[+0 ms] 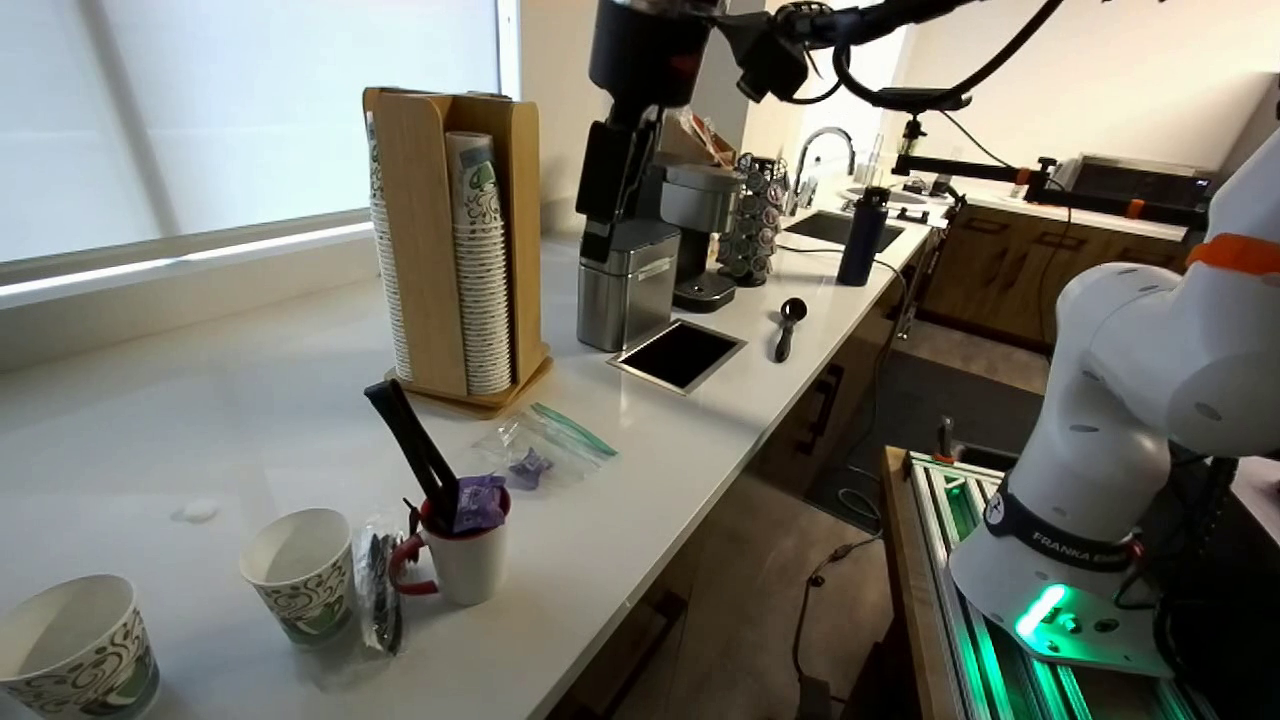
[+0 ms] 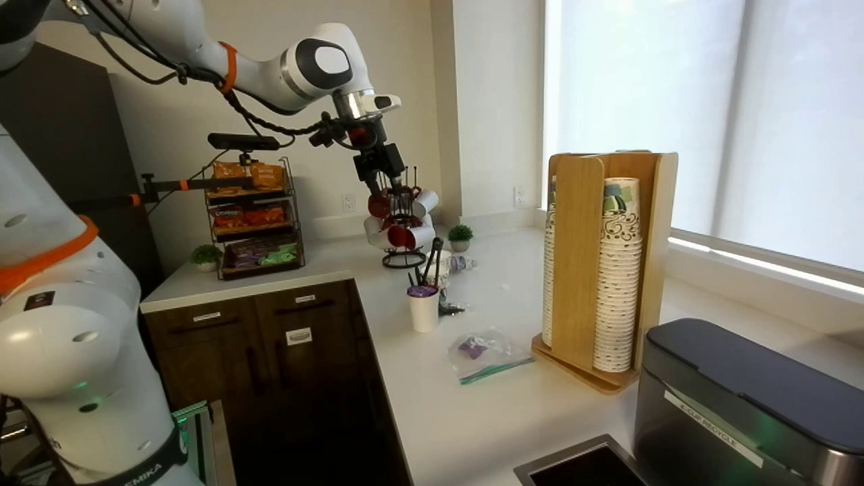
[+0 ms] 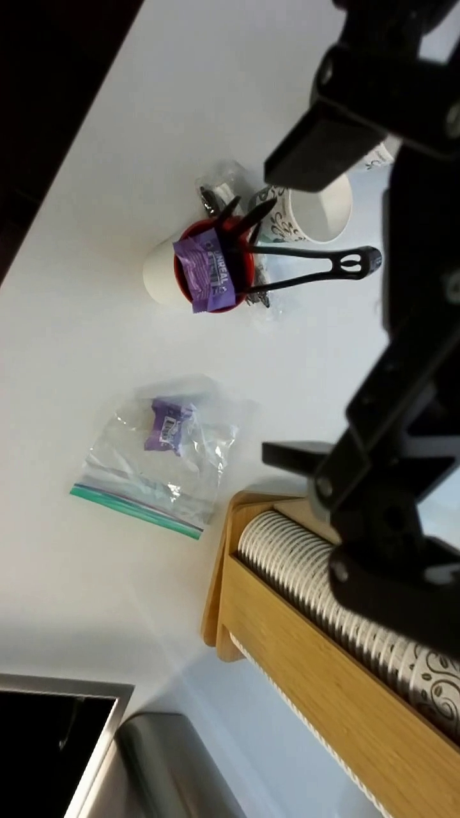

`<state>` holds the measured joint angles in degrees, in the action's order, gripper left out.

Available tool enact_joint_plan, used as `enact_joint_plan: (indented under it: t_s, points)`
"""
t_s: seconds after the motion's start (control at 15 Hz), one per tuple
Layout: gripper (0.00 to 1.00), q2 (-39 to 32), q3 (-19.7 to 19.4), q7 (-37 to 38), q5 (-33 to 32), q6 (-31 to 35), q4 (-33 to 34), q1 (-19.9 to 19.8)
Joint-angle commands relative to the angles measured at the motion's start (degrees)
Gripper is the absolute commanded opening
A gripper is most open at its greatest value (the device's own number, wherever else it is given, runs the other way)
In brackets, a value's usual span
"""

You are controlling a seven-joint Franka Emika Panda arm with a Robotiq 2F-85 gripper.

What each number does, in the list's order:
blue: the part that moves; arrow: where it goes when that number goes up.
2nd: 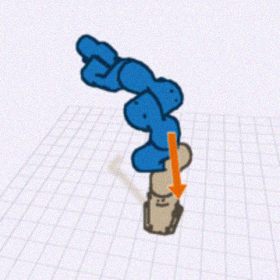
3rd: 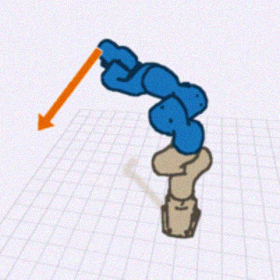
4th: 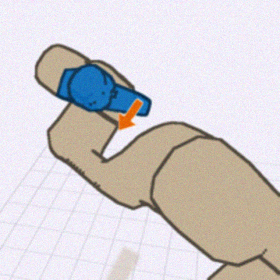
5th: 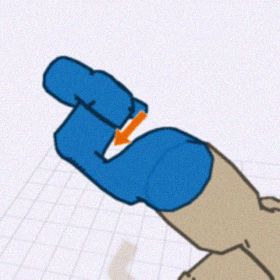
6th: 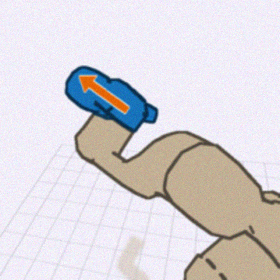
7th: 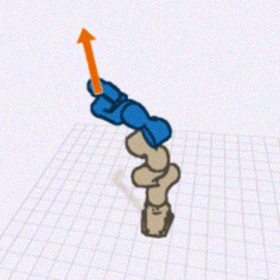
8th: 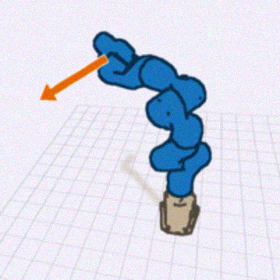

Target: Remove the tongs from the cup, then put the spoon in the middle cup

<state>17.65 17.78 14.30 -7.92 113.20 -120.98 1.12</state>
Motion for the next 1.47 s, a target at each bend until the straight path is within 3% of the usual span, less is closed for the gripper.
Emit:
enact_joint_plan:
  t_s: [0.0,0.2,0.33,0.73,0.8,1.07,1.4]
  points:
    - [1.0,-6.0,-1.3,-1.2,-3.1,0.3,4.6,2.3]
    - [1.0,-15.0,-2.1,-7.8,-8.8,-3.0,12.3,2.9]
    - [1.0,-20.4,-3.8,-14.6,-8.8,-1.9,17.2,3.7]
    - [1.0,-35.9,-4.1,-14.6,-3.8,-4.7,34.1,9.2]
    - [1.0,-31.6,-5.4,-14.8,-5.4,-1.2,28.2,8.6]
    - [1.0,-33.0,-6.3,-14.7,-5.4,-1.3,29.6,9.6]
    - [1.0,-34.3,-7.6,-7.5,-6.7,8.0,26.0,11.3]
